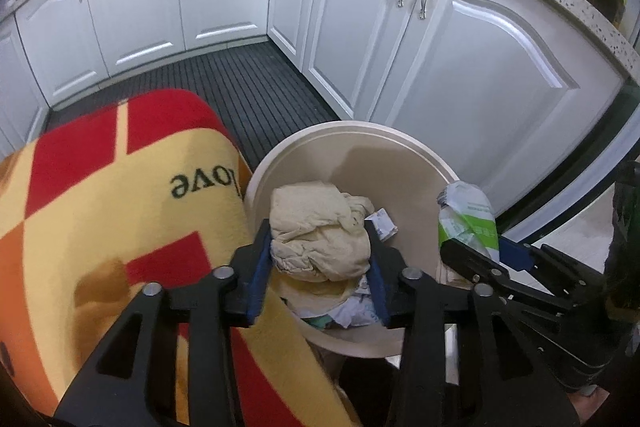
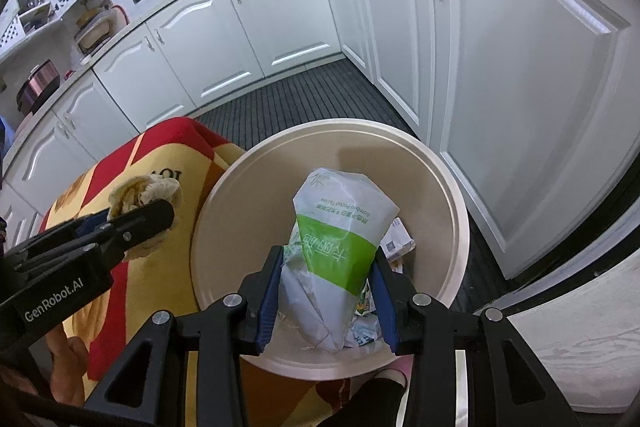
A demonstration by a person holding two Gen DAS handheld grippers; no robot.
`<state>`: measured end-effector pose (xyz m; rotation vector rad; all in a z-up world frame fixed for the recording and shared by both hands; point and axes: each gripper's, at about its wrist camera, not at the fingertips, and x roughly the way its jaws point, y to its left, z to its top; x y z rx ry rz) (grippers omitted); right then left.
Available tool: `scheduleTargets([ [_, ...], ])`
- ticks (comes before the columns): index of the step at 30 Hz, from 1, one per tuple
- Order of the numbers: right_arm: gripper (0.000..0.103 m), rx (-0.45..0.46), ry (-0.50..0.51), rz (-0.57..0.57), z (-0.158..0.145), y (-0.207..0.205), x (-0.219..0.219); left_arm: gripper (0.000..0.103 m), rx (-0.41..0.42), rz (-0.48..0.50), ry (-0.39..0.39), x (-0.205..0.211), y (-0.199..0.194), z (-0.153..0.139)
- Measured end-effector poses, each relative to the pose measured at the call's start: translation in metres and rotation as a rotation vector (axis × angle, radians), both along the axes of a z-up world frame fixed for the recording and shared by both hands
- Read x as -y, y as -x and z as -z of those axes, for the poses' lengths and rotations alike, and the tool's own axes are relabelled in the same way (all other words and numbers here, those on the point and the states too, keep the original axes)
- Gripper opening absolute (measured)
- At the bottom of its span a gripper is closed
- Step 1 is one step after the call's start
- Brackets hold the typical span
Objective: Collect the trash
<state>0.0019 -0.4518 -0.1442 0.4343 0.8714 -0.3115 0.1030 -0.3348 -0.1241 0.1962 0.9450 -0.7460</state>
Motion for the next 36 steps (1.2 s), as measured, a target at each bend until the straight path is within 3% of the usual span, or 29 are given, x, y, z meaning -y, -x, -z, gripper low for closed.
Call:
scheduleTargets([
  [2,0.050,0.003,0.012,0.002,0.001,-0.002,0.000,0.057,-0.018,0.003,0.015,0.000,-0.001,0.003],
  [4,0.053,0.004,0.019,0.006,0.002,-0.003,0.001,0.060,-0.029,0.002,0.024,-0.002,-0.002,0.005],
  [12,0.057,-0.009,-0.009,0.031,0.009,0.003,0.006,0.060,-0.007,-0.030,0.019,-0.010,0.000,0.000],
  [19,0.061,-0.005,0.005,0.016,0.005,0.007,-0.007,0.061,0.104,-0.048,-0.016,-0.024,0.020,-0.016],
  [36,0.074,0.114,0.111,-0.005,-0.052,0.031,-0.068,0.061,0.282,-0.161,0.044,-0.104,0.058,-0.069],
])
